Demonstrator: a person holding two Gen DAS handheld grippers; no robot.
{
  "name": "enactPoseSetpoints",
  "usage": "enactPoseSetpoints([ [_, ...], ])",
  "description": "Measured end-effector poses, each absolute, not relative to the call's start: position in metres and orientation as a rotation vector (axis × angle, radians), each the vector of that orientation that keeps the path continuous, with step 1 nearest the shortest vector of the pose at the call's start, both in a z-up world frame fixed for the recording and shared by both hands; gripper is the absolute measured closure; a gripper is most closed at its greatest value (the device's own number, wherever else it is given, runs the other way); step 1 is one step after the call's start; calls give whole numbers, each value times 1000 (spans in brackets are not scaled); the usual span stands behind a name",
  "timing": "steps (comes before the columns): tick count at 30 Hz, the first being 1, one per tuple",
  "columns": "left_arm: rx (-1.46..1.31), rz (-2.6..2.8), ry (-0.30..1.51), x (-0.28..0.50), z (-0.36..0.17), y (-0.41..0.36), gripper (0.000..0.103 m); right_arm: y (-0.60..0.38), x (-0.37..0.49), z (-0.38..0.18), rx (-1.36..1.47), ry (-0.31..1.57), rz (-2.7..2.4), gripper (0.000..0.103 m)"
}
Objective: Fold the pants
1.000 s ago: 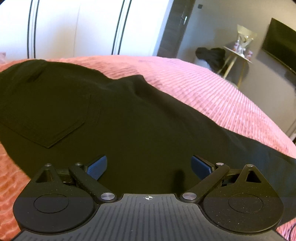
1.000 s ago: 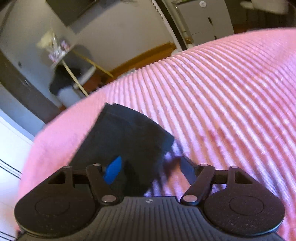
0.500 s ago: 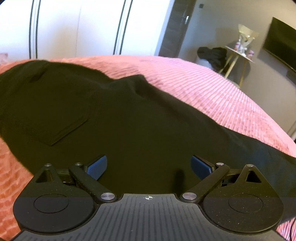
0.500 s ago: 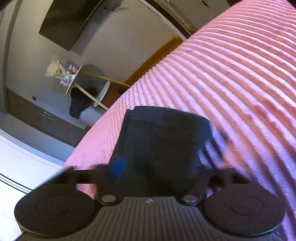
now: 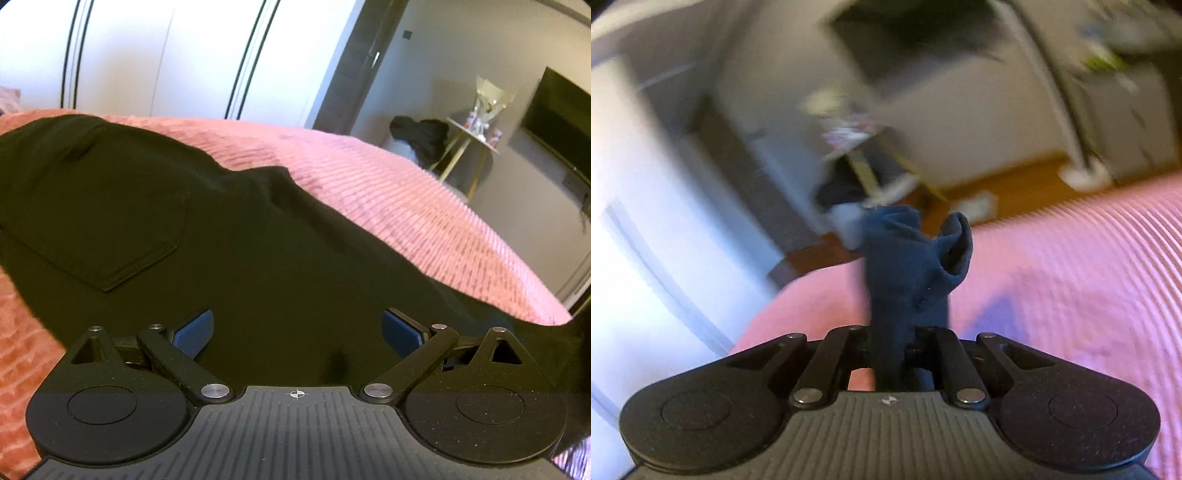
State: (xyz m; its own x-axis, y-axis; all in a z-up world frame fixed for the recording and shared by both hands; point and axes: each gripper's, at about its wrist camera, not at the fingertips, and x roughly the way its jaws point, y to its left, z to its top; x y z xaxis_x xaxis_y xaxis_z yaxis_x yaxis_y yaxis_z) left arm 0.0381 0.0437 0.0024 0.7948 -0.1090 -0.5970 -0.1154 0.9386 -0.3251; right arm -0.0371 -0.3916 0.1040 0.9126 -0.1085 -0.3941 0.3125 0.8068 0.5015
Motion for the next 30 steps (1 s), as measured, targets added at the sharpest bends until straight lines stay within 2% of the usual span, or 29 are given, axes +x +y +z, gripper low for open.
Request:
enactPoseSetpoints([
  [3,-397,-7,632,33,4,49,3,-307,-22,118,486,338,-55,91],
  [4,-416,-7,626,31,5,52,3,-275,-18,113,468,349,29,81],
  [5,-440,-8,618,29,5,55,3,-249,-15,107,450,374,99,76],
  [6,-468,-9,609,27,6,59,3,-227,-13,99,433,420,159,50],
  [7,-496,-6,601,24,6,64,3,-202,-9,89,415,502,225,30],
  [9,-547,7,587,19,6,73,2,-175,-12,71,439,609,357,29],
  [11,-579,12,577,16,6,79,2,-180,-16,62,512,639,373,29],
  [15,-598,-55,585,19,5,78,2,-248,-20,43,719,692,120,30],
  [17,-590,-107,603,23,4,73,2,-286,-28,26,862,738,-3,39],
  [19,-591,-155,634,28,3,67,2,-316,-41,6,943,786,-103,65],
  [21,-614,-217,690,35,-1,62,2,-329,-50,-15,980,858,-221,73],
  [24,-696,-291,769,48,-8,58,2,-341,-48,-26,1122,870,-254,73],
  [28,-720,-273,823,67,-13,52,2,-318,-45,-8,943,881,-231,54],
  [30,-744,-280,869,77,-20,47,2,-315,-46,-9,960,886,-234,47],
])
